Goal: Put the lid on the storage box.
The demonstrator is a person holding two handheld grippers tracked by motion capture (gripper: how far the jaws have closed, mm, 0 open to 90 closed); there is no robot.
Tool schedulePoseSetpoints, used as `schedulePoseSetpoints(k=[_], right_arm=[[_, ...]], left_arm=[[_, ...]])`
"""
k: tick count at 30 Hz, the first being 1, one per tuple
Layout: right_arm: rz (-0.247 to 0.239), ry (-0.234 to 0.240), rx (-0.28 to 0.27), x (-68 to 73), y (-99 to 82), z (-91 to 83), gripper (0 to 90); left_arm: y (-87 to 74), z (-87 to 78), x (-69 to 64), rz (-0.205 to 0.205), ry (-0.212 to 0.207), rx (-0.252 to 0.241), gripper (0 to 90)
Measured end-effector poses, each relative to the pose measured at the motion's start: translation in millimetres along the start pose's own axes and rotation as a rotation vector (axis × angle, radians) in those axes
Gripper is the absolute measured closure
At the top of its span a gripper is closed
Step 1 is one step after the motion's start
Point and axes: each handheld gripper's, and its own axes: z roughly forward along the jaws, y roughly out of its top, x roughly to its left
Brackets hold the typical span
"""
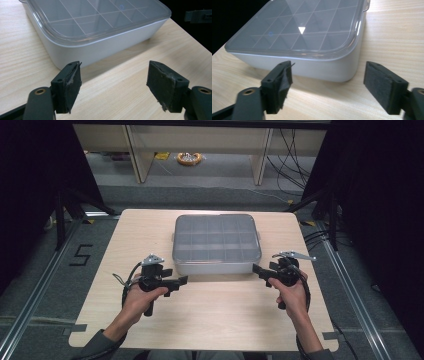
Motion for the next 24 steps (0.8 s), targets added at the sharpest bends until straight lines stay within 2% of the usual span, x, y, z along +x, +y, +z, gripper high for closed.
schedulePoseSetpoints(k=[1, 2, 6, 13, 19, 22, 24], right_arm=[[0.002, -0.003, 0.005, 1.1, -0.9, -0.3, 19.6], [-0.009, -0.002, 0.017, 1.4, -1.5, -1.2, 18.7], [-0.019, 0.011, 0.012, 5.6, -7.1, -1.3, 17.3], [-0.028, 0.019, 0.046, 13.8, -19.6, -3.2, 17.6], [-0.053, 0.042, 0.048, 17.6, -30.4, -4.4, 17.6], [-0.054, 0.040, 0.074, 19.5, -35.5, -7.1, 17.6], [-0.060, 0.043, 0.060, 20.3, -40.9, -7.1, 17.6]], left_arm=[[-0.8, -1.2, -0.3, 0.014, 0.000, 0.015, 27.1], [-2.3, -0.5, -2.5, 0.003, -0.001, 0.003, 27.0], [-8.6, -1.3, -5.5, 0.020, -0.010, 0.019, 26.7], [-21.3, -4.2, -7.4, 0.033, -0.010, 0.036, 26.6], [-35.3, -6.0, -8.6, 0.036, -0.022, 0.048, 26.6], [-42.5, -6.4, -8.8, 0.045, -0.027, 0.053, 26.5], [-47.0, -8.9, -7.4, 0.063, -0.027, 0.060, 26.4]])
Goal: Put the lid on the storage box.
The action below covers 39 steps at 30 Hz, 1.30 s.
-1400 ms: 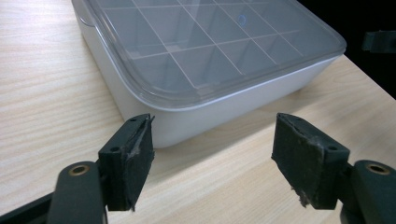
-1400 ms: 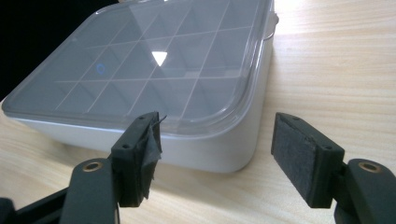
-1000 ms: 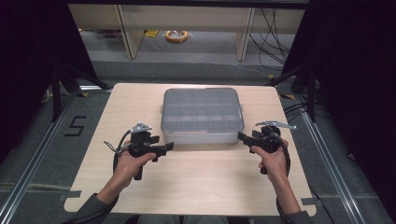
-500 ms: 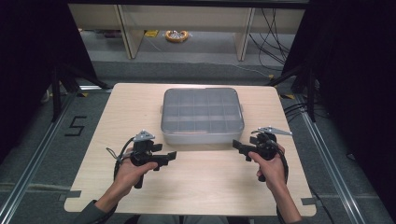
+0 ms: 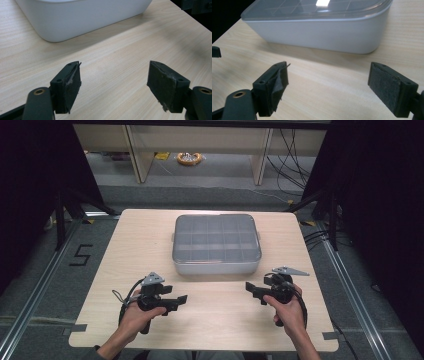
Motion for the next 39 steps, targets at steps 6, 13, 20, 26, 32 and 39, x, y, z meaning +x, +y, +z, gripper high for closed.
schedulePoseSetpoints(k=[6, 13, 20, 26, 32, 39], right_arm=[[-0.009, 0.013, 0.023, 3.1, -13.6, -3.2, 17.5], [-0.028, 0.028, 0.040, 9.6, -26.4, -10.3, 17.4], [-0.063, 0.038, 0.053, 15.6, -41.8, -19.2, 17.2], [-0.051, 0.045, 0.069, 22.7, -56.3, -24.8, 17.3], [-0.092, 0.068, 0.082, 24.8, -66.5, -30.0, 17.2], [-0.063, 0.083, 0.117, 33.0, -77.7, -34.7, 17.2]], left_arm=[[-10.9, -7.2, -4.2, 0.013, -0.003, -0.016, 25.6], [-23.3, -12.0, -9.5, 0.043, -0.018, 0.001, 24.6], [-35.3, -16.7, -9.1, 0.048, -0.020, -0.006, 22.9], [-46.1, -21.0, -9.2, 0.035, -0.030, 0.002, 17.9], [-54.1, -24.8, -15.2, 0.039, -0.039, 0.003, 16.7], [-60.2, -28.4, -20.4, 0.050, -0.039, 0.003, 16.6]])
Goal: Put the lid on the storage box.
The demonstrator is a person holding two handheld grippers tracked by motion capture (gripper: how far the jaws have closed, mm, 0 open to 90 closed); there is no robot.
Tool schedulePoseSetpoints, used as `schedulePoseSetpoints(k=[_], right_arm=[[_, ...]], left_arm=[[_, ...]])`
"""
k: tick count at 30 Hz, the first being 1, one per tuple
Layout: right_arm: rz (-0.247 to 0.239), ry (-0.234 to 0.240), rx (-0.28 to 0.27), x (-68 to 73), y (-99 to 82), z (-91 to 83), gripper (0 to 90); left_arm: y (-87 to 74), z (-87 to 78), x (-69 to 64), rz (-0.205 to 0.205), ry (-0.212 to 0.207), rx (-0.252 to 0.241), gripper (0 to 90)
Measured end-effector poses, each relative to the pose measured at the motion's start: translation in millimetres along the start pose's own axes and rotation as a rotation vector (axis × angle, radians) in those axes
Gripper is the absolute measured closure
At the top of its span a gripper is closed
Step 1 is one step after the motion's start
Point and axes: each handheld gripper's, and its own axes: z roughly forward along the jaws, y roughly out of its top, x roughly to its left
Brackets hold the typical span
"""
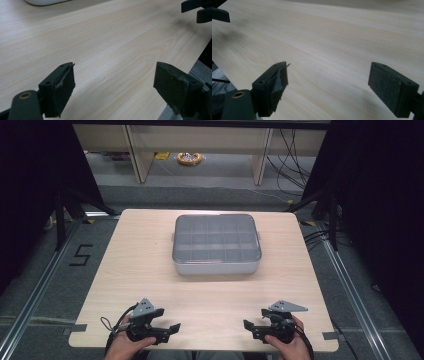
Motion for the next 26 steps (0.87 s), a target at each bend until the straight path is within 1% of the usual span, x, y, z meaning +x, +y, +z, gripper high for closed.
schedulePoseSetpoints(k=[1, 2, 3, 4, 5, 6, 7, 8, 9, 10, 11, 12, 13, 15, 16, 18, 21, 22, 24, 25, 26], right_arm=[[-0.038, -0.018, 0.007, -2.1, -0.4, -1.5, 17.2], [-0.031, -0.002, 0.004, -1.9, -2.3, -1.1, 17.2], [-0.039, -0.014, 0.005, -1.6, -3.2, -2.1, 17.2], [-0.027, -0.018, 0.015, -1.2, -4.2, -2.9, 17.2], [-0.024, -0.040, 0.020, -0.7, -5.2, -5.0, 17.2], [-0.027, -0.034, 0.008, -1.5, -6.3, -3.8, 17.2], [-0.005, -0.028, 0.014, 0.8, -7.7, -5.5, 17.2], [-0.020, -0.026, 0.012, -1.2, -8.0, -5.9, 17.2], [0.007, -0.024, 0.017, 1.3, -9.1, -6.9, 17.2], [-0.033, -0.036, 0.010, -1.9, -9.6, -7.1, 17.2], [-0.017, -0.037, 0.011, 0.0, -10.3, -8.9, 17.2], [0.018, -0.013, 0.021, 2.0, -11.3, -8.5, 17.2], [-0.018, -0.019, 0.016, -1.3, -11.2, -8.3, 17.1], [-0.018, -0.017, 0.014, -1.9, -11.3, -8.2, 17.2], [-0.025, -0.033, 0.021, -2.4, -11.0, -9.2, 17.2], [-0.026, -0.026, 0.012, -3.1, -11.3, -8.0, 17.2], [-0.024, -0.021, 0.017, -3.0, -11.4, -8.1, 17.2], [-0.028, -0.023, 0.012, -3.0, -11.5, -7.6, 17.2], [-0.028, -0.027, 0.020, -2.9, -11.7, -7.4, 17.3], [-0.033, -0.040, 0.024, -3.5, -11.7, -6.8, 17.3], [-0.037, -0.039, 0.018, -3.8, -11.8, -6.0, 17.3]], left_arm=[[-1.0, -0.9, -1.2, -0.009, 0.004, 0.003, 16.7], [-1.5, -0.8, -1.6, -0.014, -0.001, -0.003, 16.6], [-1.8, -2.0, -0.7, 0.003, 0.000, 0.005, 16.6], [-2.2, -2.0, -0.9, 0.003, -0.001, 0.002, 16.7], [-2.6, -2.3, -1.5, -0.005, 0.001, 0.001, 16.7], [-2.9, -2.6, -1.6, -0.004, 0.001, 0.002, 16.7], [-3.1, -2.8, -1.7, -0.001, 0.000, 0.000, 16.7], [-3.3, -2.9, -1.9, -0.003, -0.001, 0.000, 16.7], [-3.5, -3.0, -2.0, -0.004, 0.000, -0.001, 16.8], [-3.6, -3.0, -2.1, -0.003, 0.000, -0.001, 16.8], [-3.7, -3.1, -2.0, -0.004, 0.000, 0.001, 16.8], [-3.5, -3.4, -1.8, 0.001, 0.004, 0.005, 16.8], [-3.6, -2.9, -1.9, -0.004, 0.003, 0.001, 16.8], [-3.6, -2.8, -1.8, -0.004, 0.003, 0.000, 16.9], [-3.6, -2.8, -1.8, -0.004, 0.003, 0.001, 16.9], [-3.6, -2.8, -1.6, -0.003, 0.002, 0.001, 16.9], [-3.7, -2.0, -1.5, -0.011, 0.002, -0.003, 17.1], [-3.6, -2.0, -1.2, -0.013, 0.002, -0.002, 17.2], [-3.5, -2.1, -0.6, -0.016, 0.002, -0.001, 17.2], [-3.5, -2.2, -0.5, -0.016, 0.007, 0.000, 17.3], [-3.3, -2.7, 0.6, -0.007, 0.007, 0.009, 17.3]])
